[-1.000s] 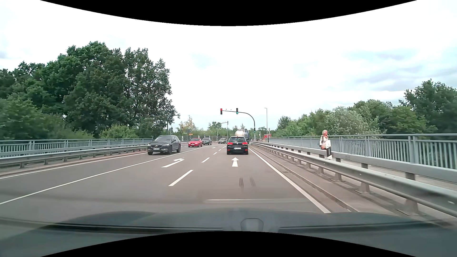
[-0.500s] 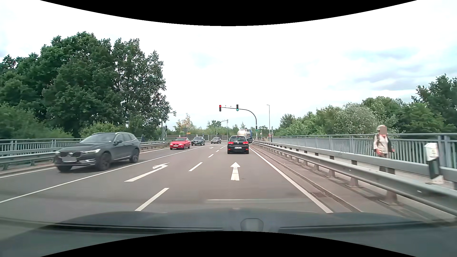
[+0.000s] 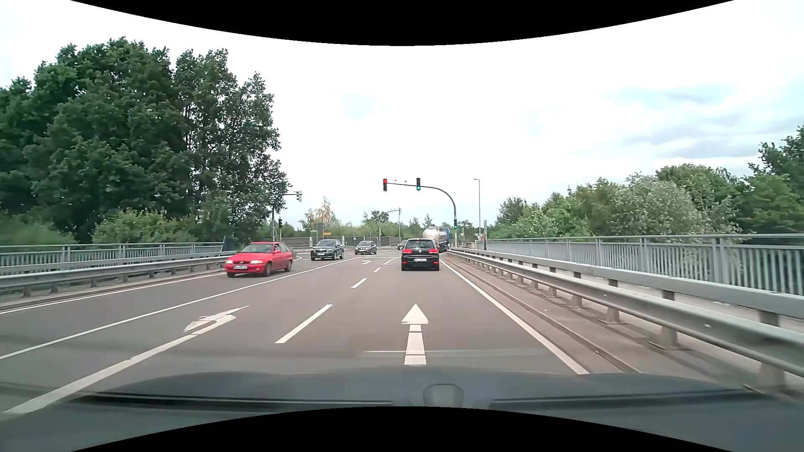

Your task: Follow the waypoints while adhering to traffic rules and regulations

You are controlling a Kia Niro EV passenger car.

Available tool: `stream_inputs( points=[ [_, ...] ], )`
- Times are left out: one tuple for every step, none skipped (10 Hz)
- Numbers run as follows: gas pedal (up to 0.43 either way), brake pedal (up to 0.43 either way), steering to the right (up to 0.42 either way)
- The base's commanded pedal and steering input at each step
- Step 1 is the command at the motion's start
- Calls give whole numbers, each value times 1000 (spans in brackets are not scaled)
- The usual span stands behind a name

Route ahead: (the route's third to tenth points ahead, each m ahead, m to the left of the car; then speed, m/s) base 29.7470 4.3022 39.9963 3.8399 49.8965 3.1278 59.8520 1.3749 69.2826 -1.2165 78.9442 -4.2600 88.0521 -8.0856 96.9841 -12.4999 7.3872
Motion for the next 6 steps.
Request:
stream_inputs(
  points=[
    [150, 0, -2],
    [150, 0, -2],
    [150, 0, -2],
    [150, 0, -2],
    [150, 0, -2],
    [150, 0, -2]
  ],
)
